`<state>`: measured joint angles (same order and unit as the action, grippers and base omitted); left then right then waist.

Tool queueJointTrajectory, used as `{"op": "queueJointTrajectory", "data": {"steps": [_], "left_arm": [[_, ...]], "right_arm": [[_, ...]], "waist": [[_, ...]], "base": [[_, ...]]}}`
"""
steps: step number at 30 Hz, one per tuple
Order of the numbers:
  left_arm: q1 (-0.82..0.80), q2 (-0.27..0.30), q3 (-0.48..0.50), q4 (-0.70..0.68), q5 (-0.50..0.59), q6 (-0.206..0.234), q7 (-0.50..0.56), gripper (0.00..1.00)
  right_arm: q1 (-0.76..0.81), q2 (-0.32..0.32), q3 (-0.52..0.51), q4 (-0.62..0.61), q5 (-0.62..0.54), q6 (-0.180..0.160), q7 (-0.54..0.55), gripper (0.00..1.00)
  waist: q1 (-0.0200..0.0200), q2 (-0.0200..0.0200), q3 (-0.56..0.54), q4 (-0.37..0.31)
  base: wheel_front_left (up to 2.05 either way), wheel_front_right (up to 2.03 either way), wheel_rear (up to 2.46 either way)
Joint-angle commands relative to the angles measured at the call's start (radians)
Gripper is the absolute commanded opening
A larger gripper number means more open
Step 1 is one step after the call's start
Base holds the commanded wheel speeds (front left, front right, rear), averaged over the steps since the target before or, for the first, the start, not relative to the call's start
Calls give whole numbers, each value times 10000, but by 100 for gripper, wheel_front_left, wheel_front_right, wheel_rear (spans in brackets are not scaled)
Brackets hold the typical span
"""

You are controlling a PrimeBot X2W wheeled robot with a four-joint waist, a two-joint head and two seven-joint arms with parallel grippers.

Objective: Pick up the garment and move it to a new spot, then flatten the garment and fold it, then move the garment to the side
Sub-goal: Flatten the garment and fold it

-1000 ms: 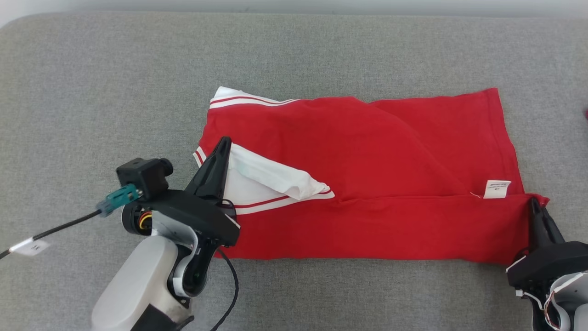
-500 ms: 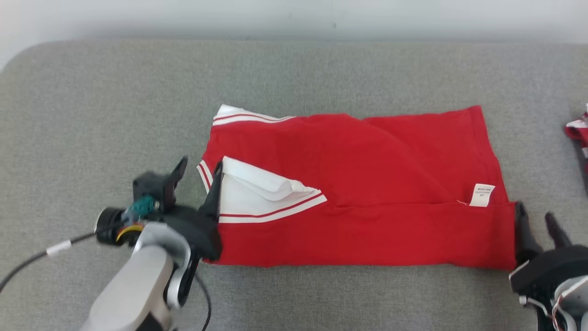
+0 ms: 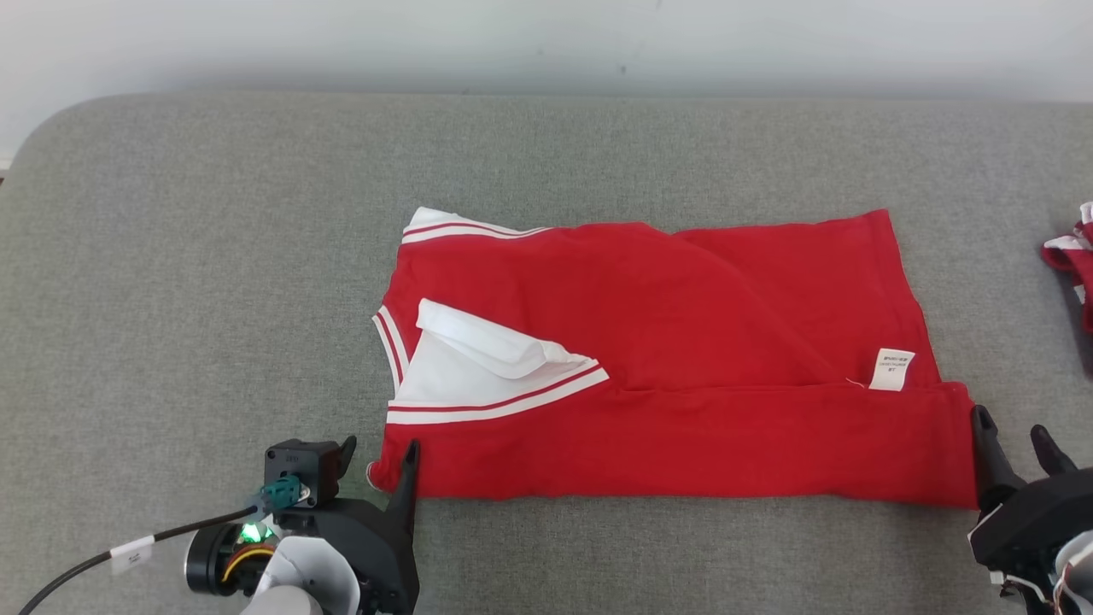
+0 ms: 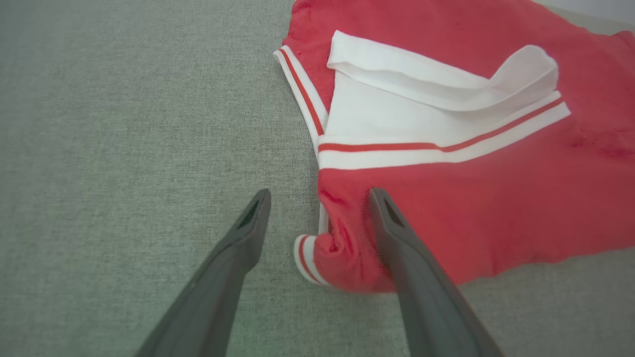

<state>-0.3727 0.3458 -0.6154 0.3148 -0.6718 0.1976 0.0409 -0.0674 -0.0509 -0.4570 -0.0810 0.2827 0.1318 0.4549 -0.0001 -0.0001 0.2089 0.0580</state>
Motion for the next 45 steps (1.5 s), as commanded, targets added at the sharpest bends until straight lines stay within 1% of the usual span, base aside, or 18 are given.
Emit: {"op": "queueJointTrajectory", "data": {"steps": [1, 5, 10, 13, 15, 17, 18, 19, 20, 22, 23, 24, 26, 27, 34, 39, 45], "left_arm": [[171, 69, -13, -163, -41, 146, 138, 100], [251, 27, -29, -402, -98, 472, 488, 100], [176, -104, 9, -355, -215, 784, 820, 100], [160, -157, 29, -238, -353, 907, 1048, 100], [211, -204, 21, -160, -473, 907, 1203, 100], [281, -278, -23, -137, -601, 849, 1423, 67], [323, -313, -85, -145, -682, 813, 1553, 43], [354, -342, -139, -173, -763, 736, 1653, 33], [387, -373, -191, -210, -824, 683, 1748, 0], [421, -355, -229, -266, -904, 580, 1847, 0], [456, -355, -235, -298, -986, 541, 1901, 0], [476, -346, -251, -325, -1005, 480, 1909, 0], [498, -335, -232, -375, -1071, 469, 1890, 0], [513, -301, -198, -397, -1076, 458, 1871, 0], [744, 39, 6, -710, -1088, 508, 1674, 0], [1127, 248, 60, -1289, -1129, 582, 1583, 0], [1776, 718, -137, -1905, -1067, 773, 1958, 0]], "right_arm": [[-179, 21, -39, 95, -234, -21, 90, 100], [-509, 20, -178, 556, -704, -21, 413, 100], [-790, 22, -242, 1208, -1130, -21, 907, 100], [-928, 19, -211, 1401, -1228, -21, 1295, 100], [-1005, 26, -114, 1540, -1149, -21, 1475, 100], [-1085, 40, 31, 1719, -1008, -21, 1689, 100], [-1080, 48, 120, 1875, -923, -21, 1821, 100], [-1070, 70, 248, 2019, -845, -19, 1988, 100], [-1085, 106, 405, 2095, -758, -1, 2150, 100], [-1099, 120, 648, 2130, -529, 5, 2392, 100], [-1089, 123, 790, 2124, -414, 5, 2525, 85], [-1050, 125, 907, 2083, -339, 5, 2629, 56], [-943, 124, 1024, 1959, -212, 6, 2802, 9], [-889, 122, 1071, 1877, -198, 7, 2861, 0], [-562, 30, 996, 1082, 47, 4, 2771, 0], [37, -13, 652, 213, 393, 3, 2737, 0], [1052, 9, 349, -636, 572, 3, 3367, 0]], "waist": [[1, 1, 92, 5], [1, 1, 256, 21], [1, 1, 440, 35], [1, 1, 550, 45], [1, 1, 615, 52], [1, 1, 672, 68], [1, 1, 694, 83], [1, 1, 711, 103], [1, 1, 725, 126], [1, 1, 736, 159], [1, 1, 734, 178], [1, 1, 728, 195], [1, 1, 687, 228], [1, 1, 653, 236], [1, 1, 317, 192], [1, 1, -132, 125], [1, 1, -507, -74]], "base": [[0, 0, 0], [0, 0, 0], [0, 0, 0], [0, 0, 0], [0, 0, 0], [0, 0, 0], [0, 0, 0], [0, 0, 0], [0, 0, 0], [0, 0, 0], [0, 0, 0], [0, 0, 0], [0, 0, 0], [0, 0, 0], [0, 0, 0], [0, 0, 0], [0, 0, 0]]}}
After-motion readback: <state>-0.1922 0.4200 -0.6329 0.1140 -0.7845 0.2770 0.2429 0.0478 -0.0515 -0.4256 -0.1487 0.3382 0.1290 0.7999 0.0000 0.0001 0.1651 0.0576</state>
